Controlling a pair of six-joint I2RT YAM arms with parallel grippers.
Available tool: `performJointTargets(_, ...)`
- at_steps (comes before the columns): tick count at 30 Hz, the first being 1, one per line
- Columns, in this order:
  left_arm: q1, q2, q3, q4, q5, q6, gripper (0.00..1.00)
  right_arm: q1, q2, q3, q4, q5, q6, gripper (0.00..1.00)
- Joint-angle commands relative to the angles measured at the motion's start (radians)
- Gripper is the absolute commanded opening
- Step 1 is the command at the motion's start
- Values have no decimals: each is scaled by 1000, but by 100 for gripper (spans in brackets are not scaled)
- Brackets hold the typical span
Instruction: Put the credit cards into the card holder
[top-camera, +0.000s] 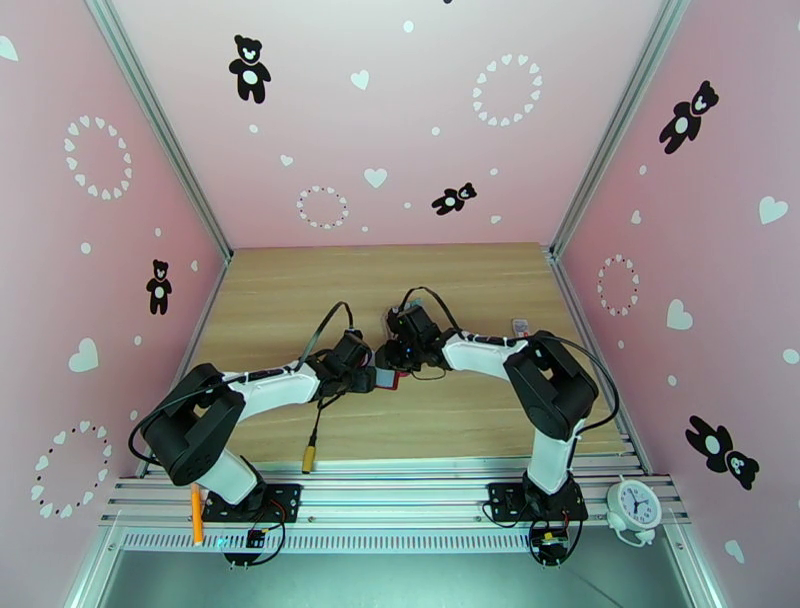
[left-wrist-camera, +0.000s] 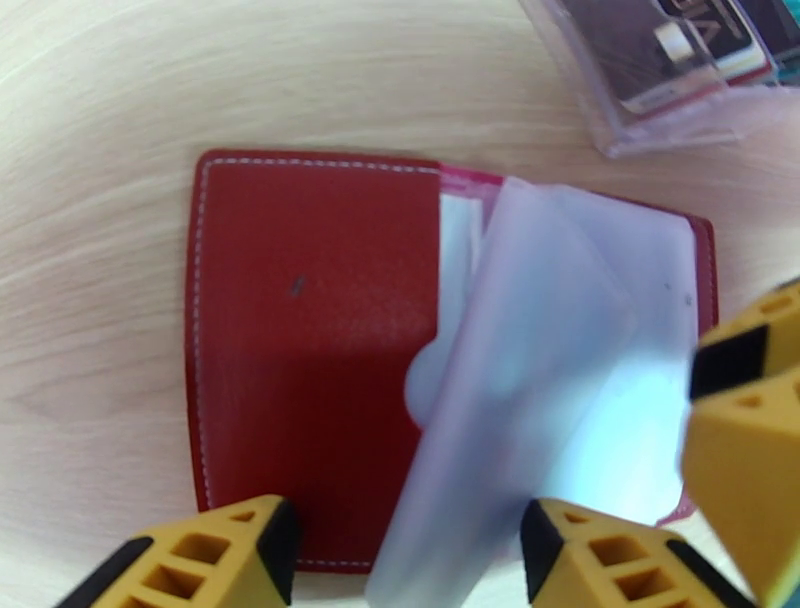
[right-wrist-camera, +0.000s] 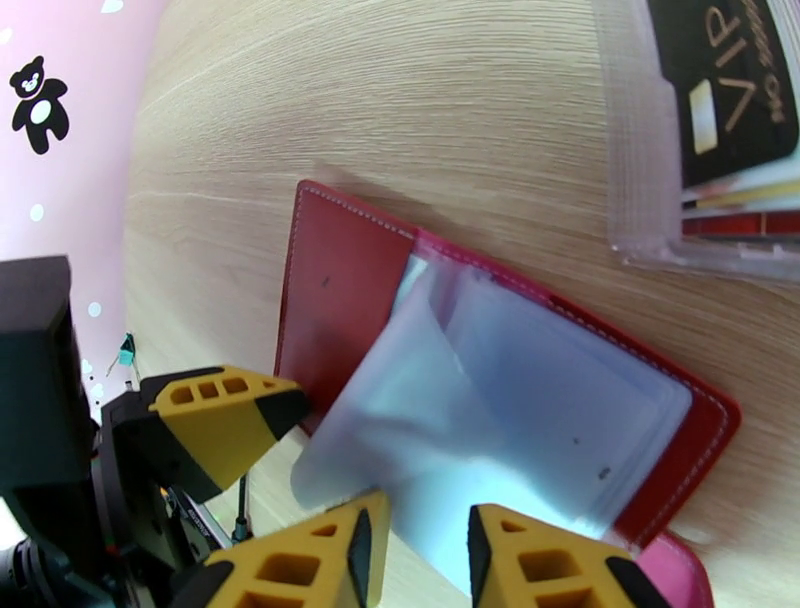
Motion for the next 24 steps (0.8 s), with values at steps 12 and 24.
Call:
performJointTargets(12,0,8,44,-86,25,0,65,-10,34,-37,25,-15,-8,45)
performJointTargets(24,19,-28,110,-174,-76,54,66,-17,18,-33,18,-17,-19,59)
